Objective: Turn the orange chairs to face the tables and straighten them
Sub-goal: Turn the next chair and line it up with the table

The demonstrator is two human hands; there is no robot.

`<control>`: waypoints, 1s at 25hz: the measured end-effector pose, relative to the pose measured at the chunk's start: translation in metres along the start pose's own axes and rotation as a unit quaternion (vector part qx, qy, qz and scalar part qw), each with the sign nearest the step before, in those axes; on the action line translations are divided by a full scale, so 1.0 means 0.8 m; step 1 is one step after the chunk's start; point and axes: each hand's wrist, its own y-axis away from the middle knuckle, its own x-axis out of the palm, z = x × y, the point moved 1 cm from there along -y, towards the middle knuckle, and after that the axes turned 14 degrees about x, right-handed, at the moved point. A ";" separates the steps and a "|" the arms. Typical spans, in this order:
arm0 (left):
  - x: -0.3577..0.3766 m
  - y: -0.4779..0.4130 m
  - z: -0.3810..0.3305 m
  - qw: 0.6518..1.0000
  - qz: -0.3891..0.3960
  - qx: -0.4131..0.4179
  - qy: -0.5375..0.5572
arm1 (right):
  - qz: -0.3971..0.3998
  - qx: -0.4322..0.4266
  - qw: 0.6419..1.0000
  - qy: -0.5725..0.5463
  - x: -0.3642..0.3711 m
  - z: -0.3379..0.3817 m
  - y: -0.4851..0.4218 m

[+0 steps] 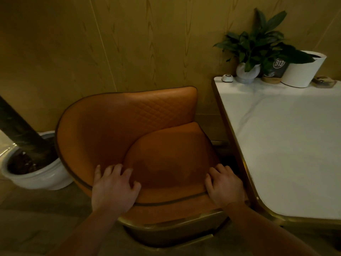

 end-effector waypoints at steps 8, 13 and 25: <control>-0.010 0.003 0.009 0.991 0.129 0.041 0.021 | 0.204 0.050 0.976 0.059 -0.034 0.025 -0.010; -0.035 -0.009 0.039 0.966 0.178 0.060 0.178 | 0.216 0.078 0.973 0.035 -0.086 0.106 -0.003; -0.154 0.020 0.217 0.971 0.136 0.142 0.138 | 0.179 0.161 0.968 -0.067 -0.196 0.303 0.036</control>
